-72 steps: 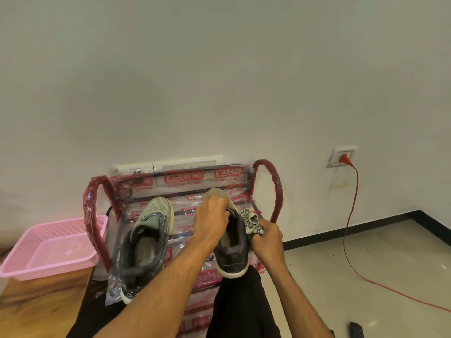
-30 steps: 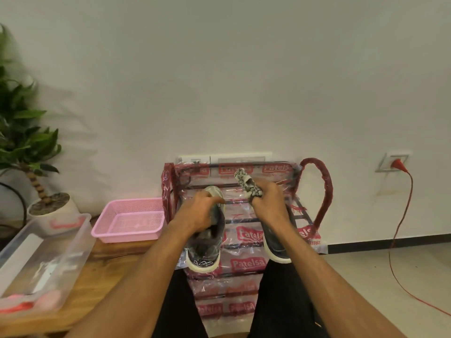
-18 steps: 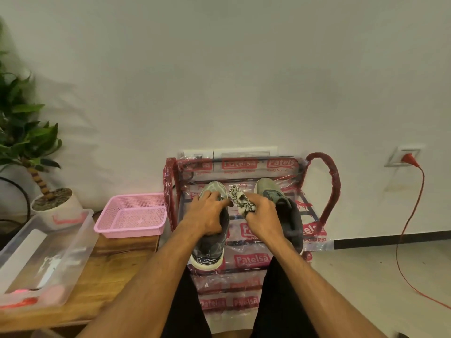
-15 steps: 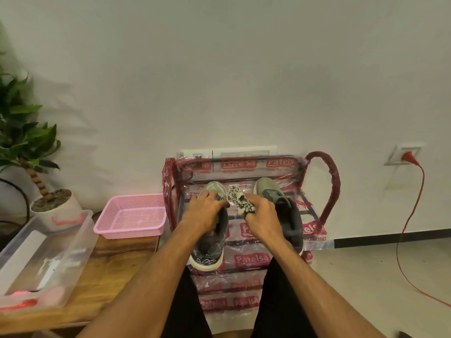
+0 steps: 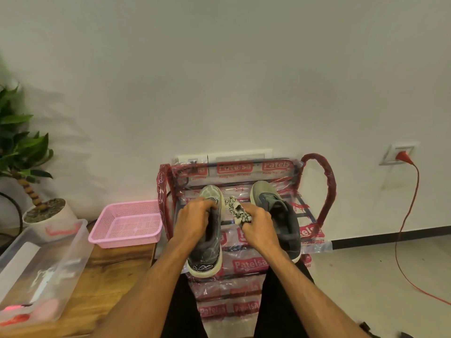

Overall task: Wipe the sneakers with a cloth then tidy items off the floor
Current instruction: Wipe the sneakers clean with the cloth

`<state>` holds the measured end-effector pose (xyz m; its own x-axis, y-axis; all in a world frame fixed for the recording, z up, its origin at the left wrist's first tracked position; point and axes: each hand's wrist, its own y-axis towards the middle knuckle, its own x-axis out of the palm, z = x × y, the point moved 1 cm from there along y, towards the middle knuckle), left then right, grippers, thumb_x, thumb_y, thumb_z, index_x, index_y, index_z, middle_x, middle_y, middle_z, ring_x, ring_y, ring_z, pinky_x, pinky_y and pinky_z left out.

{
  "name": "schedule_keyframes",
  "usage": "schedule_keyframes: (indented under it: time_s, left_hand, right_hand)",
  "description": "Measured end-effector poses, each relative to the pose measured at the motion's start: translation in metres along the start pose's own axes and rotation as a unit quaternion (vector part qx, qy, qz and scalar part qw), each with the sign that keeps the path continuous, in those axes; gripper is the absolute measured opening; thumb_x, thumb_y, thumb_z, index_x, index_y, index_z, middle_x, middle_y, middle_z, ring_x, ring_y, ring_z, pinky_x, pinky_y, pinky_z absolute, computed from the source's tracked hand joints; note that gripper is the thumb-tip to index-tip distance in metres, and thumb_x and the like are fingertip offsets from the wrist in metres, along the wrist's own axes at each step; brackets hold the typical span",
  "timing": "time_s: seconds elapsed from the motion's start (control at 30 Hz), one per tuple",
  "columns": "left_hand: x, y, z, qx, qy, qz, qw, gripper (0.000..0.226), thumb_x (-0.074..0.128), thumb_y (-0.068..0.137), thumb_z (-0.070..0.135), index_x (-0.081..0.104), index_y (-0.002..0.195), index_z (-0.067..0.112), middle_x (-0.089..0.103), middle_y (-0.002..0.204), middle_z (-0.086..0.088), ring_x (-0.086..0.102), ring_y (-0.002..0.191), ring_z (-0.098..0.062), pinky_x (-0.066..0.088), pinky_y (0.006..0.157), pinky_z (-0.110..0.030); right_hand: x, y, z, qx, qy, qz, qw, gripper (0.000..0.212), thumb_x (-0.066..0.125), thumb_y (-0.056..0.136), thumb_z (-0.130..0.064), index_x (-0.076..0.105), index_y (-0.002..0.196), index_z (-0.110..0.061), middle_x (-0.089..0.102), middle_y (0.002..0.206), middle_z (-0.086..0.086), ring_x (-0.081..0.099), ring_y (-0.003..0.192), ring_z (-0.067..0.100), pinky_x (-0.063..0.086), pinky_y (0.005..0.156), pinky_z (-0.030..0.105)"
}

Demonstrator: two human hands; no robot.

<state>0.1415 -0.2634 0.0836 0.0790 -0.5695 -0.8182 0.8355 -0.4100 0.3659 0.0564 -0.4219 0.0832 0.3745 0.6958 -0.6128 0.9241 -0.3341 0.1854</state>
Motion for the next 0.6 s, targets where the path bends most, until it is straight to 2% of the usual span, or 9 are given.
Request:
schedule_keyframes:
  time_s: [0.07, 0.13, 0.23, 0.33, 0.4, 0.6]
  left_hand:
    - [0.0, 0.0, -0.002, -0.059, -0.089, 0.051, 0.993, 0.034, 0.059, 0.087, -0.004, 0.073, 0.104, 0.021, 0.066, 0.109, 0.008, 0.06, 0.097, -0.008, 0.047, 0.086, -0.017]
    - [0.004, 0.001, -0.007, -0.125, -0.185, 0.084, 0.971, 0.036, 0.063, 0.086, -0.004, 0.073, 0.099, 0.028, 0.066, 0.11, 0.011, 0.061, 0.095, -0.005, 0.046, 0.077, -0.01]
    - [0.012, 0.0, -0.009, -0.19, -0.312, 0.101, 0.925, 0.042, 0.067, 0.082, -0.006, 0.073, 0.087, 0.036, 0.071, 0.104, 0.007, 0.066, 0.093, -0.01, 0.053, 0.073, -0.019]
    - [0.014, -0.007, -0.005, -0.23, -0.416, 0.088, 0.875, 0.038, 0.066, 0.08, -0.013, 0.074, 0.083, 0.024, 0.073, 0.094, 0.001, 0.069, 0.089, -0.013, 0.054, 0.069, -0.017]
    - [0.012, -0.009, -0.005, -0.242, -0.448, 0.083, 0.857, 0.035, 0.067, 0.079, -0.013, 0.075, 0.083, 0.021, 0.073, 0.092, 0.001, 0.069, 0.087, -0.012, 0.053, 0.067, -0.016]
    - [0.02, -0.016, -0.013, -0.279, -0.5, 0.063, 0.817, 0.031, 0.066, 0.078, -0.013, 0.074, 0.086, 0.015, 0.074, 0.091, -0.004, 0.07, 0.091, -0.024, 0.056, 0.077, -0.032]
  right_hand:
    - [-0.002, 0.001, -0.003, -0.005, 0.003, 0.003, 1.0, 0.036, 0.053, 0.081, 0.004, 0.067, 0.085, -0.03, 0.064, 0.068, -0.013, 0.06, 0.065, 0.003, 0.045, 0.055, 0.02]
    - [-0.003, 0.003, -0.007, -0.01, 0.006, 0.012, 1.0, 0.037, 0.053, 0.08, 0.002, 0.068, 0.09, -0.03, 0.066, 0.073, -0.013, 0.061, 0.068, 0.004, 0.049, 0.058, 0.025]
    - [-0.002, 0.006, -0.012, -0.019, -0.015, 0.027, 0.999, 0.038, 0.057, 0.082, -0.007, 0.066, 0.11, -0.032, 0.07, 0.088, -0.013, 0.065, 0.08, 0.009, 0.055, 0.066, 0.034]
    - [0.001, 0.004, -0.019, -0.035, -0.064, 0.004, 0.997, 0.046, 0.052, 0.079, -0.003, 0.063, 0.113, -0.031, 0.07, 0.099, -0.01, 0.064, 0.092, 0.018, 0.054, 0.07, 0.035]
    - [0.002, -0.002, -0.023, -0.059, -0.1, -0.006, 0.993, 0.052, 0.05, 0.076, 0.002, 0.062, 0.115, -0.03, 0.069, 0.105, -0.009, 0.062, 0.098, 0.021, 0.052, 0.072, 0.036]
    - [0.005, -0.014, -0.033, -0.149, -0.199, 0.025, 0.968, 0.054, 0.056, 0.076, 0.006, 0.063, 0.123, -0.021, 0.064, 0.122, -0.008, 0.055, 0.114, 0.02, 0.049, 0.082, 0.035]
